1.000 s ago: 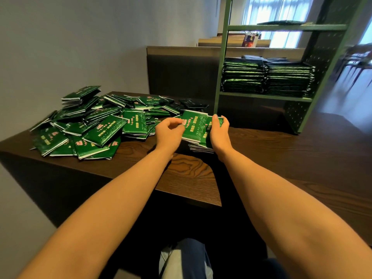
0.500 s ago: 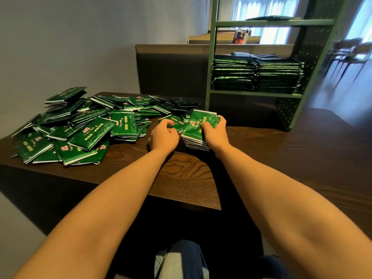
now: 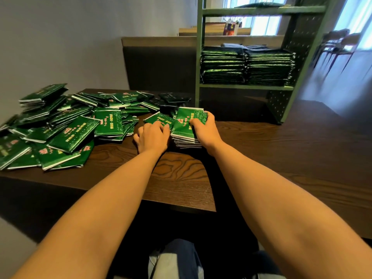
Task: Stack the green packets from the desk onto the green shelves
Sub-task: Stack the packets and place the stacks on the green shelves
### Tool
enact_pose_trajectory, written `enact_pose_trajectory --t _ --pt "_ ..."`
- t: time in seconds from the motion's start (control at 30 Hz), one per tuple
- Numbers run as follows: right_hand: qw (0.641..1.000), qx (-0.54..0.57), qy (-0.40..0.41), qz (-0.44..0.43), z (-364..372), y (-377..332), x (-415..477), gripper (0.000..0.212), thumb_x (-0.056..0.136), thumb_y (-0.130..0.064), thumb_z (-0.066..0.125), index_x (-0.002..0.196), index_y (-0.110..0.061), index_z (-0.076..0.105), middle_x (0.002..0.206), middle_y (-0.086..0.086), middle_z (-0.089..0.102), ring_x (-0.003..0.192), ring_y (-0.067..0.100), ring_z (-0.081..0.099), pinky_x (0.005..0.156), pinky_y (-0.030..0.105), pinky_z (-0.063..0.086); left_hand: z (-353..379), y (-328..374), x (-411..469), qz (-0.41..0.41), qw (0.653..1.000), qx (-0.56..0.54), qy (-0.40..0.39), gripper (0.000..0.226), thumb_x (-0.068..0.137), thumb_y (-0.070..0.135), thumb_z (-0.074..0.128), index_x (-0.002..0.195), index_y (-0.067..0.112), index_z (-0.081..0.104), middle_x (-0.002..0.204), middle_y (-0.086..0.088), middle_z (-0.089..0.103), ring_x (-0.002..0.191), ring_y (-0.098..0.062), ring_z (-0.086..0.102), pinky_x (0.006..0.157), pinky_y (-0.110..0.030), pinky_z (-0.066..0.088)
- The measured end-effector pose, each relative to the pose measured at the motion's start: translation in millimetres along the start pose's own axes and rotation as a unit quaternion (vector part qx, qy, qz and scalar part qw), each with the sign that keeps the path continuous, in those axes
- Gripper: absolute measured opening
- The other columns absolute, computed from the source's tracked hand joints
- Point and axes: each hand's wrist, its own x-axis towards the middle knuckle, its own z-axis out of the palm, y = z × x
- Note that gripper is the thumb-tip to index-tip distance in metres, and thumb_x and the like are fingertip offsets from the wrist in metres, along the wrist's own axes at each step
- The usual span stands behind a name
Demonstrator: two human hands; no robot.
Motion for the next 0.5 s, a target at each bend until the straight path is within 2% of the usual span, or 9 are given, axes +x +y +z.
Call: enact_pose_trajectory --t 0.07,0.13,0.2,0.27,0.33,0.4,0.5 --pt "1.0 0.005 -0.005 0.001 -0.4 -0.6 -0.7 0.066 0.092 -0.032 0.062 0.149 -0.018 0.031 0.124 0.004 0.061 0.118 0.028 0.062 0.108 0.053 0.049 -0.6 0.3 0.0 -0.001 1.0 0.005 0.001 0.025 0.1 0.04 0.05 0.113 0.02 0.059 0.124 -0.01 0.061 0.123 -0.034 0.046 0.105 -0.047 0.029" --pt "1.0 0.006 -0.008 0.0 -0.2 -0.2 -0.7 0.068 0.09 -0.034 0.062 0.149 -0.019 0.031 0.125 0.004 0.061 0.118 0.028 0.063 0.107 0.054 0.049 -1.8 0.6 -0.9 0.011 0.999 0.037 -0.029 0.043 0.099 0.033 0.052 0.14 0.025 0.043 0.127 -0.007 0.059 0.124 -0.033 0.046 0.104 -0.047 0.031" --pt "1.0 0.008 -0.008 -0.005 -0.6 0.1 -1.0 0.062 0.093 -0.032 0.062 0.146 -0.02 0.033 0.124 0.004 0.061 0.118 0.028 0.063 0.107 0.054 0.049 -1.1 -1.2 1.0 0.036 0.993 0.094 -0.068 0.058 0.099 0.03 0.053 0.151 0.037 0.029 0.131 -0.006 0.054 0.127 -0.033 0.043 0.103 -0.048 0.031" --pt "1.0 0.017 -0.008 -0.006 -1.0 1.5 0.0 0.056 0.094 -0.03 0.063 0.142 -0.022 0.034 0.118 0.0 0.061 0.117 0.027 0.063 0.107 0.054 0.05 1.2 -3.2 3.4 0.049 0.991 0.104 -0.069 0.047 0.098 0.029 0.052 0.144 0.04 0.044 0.134 -0.006 0.054 0.128 -0.032 0.042 0.104 -0.048 0.029" --pt "1.0 0.02 -0.009 -0.008 -1.5 2.1 0.4 0.055 0.096 -0.028 0.063 0.143 -0.022 0.034 0.117 -0.002 0.061 0.116 0.027 0.063 0.107 0.053 0.051 1.7 -3.6 2.7 0.036 0.998 0.04 -0.028 0.027 0.1 0.032 0.046 0.123 0.029 0.061 0.12 -0.008 0.063 0.12 -0.033 0.049 0.101 -0.047 0.03" --pt "1.0 0.021 -0.012 -0.007 -1.9 2.5 0.6 0.06 0.097 -0.028 0.063 0.148 -0.021 0.032 0.122 0.002 0.061 0.116 0.026 0.064 0.106 0.052 0.052 2.5 -3.1 1.9 0.015 1.0 -0.005 0.008 0.024 0.101 0.038 0.046 0.106 0.018 0.06 0.106 -0.01 0.067 0.112 -0.034 0.055 0.098 -0.045 0.032" --pt "1.0 0.025 -0.015 -0.011 -2.2 2.9 -0.5 0.06 0.096 -0.029 0.062 0.148 -0.021 0.032 0.125 0.004 0.062 0.115 0.026 0.065 0.104 0.052 0.053 4.2 -3.3 1.1 0.002 1.0 -0.012 0.019 0.023 0.099 0.035 0.052 0.111 0.016 0.049 0.107 -0.011 0.067 0.112 -0.033 0.056 0.099 -0.045 0.032"
